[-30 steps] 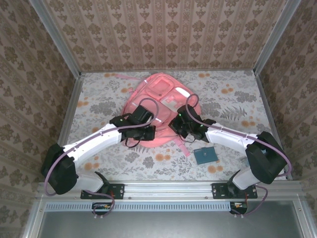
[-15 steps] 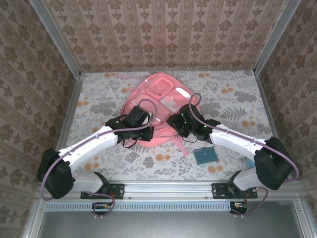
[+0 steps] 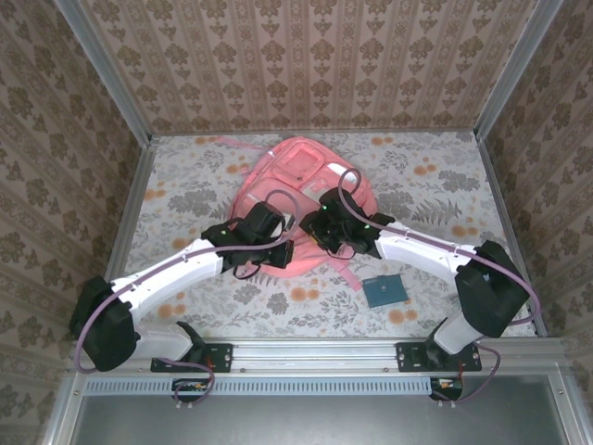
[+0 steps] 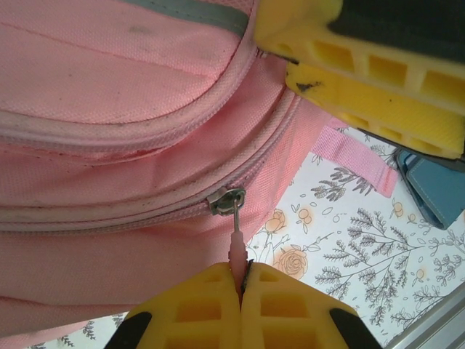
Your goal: Pack books, pencil case, and school supplies into a backpack
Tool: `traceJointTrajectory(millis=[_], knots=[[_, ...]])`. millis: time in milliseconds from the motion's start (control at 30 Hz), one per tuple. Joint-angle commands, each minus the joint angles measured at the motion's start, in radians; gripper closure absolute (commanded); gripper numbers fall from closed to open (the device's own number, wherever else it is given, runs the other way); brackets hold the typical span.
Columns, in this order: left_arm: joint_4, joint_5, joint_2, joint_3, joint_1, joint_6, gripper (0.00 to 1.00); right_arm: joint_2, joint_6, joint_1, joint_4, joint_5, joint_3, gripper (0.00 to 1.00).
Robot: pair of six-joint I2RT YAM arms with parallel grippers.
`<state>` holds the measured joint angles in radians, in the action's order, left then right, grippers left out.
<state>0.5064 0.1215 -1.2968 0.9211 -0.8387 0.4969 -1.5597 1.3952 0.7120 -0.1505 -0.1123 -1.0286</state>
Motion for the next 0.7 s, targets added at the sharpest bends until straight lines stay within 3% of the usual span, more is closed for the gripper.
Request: traceJointTrajectory(millis=[0, 233, 567, 667], knots=[[-0.077, 0.022, 0.003, -0.026, -0.020, -0.050, 1.00, -0.045, 0.082, 0.004, -0.055, -0.032, -0.026, 0.63], [-0.183, 0.011, 0.018, -0.112, -0.030, -0.093, 1.00, -0.116, 0.130, 0.004, -0.001, -0.078, -0.063, 0.63], [-0.204, -0.025, -0.009, -0.141, -0.045, -0.115, 1.00, -0.205, 0.135, 0.002, 0.003, -0.077, -0.133, 0.63], [-0.187, -0.051, -0.004, -0.136, -0.045, -0.111, 1.00, -0.193, 0.134, 0.002, 0.012, -0.055, -0.116, 0.68]])
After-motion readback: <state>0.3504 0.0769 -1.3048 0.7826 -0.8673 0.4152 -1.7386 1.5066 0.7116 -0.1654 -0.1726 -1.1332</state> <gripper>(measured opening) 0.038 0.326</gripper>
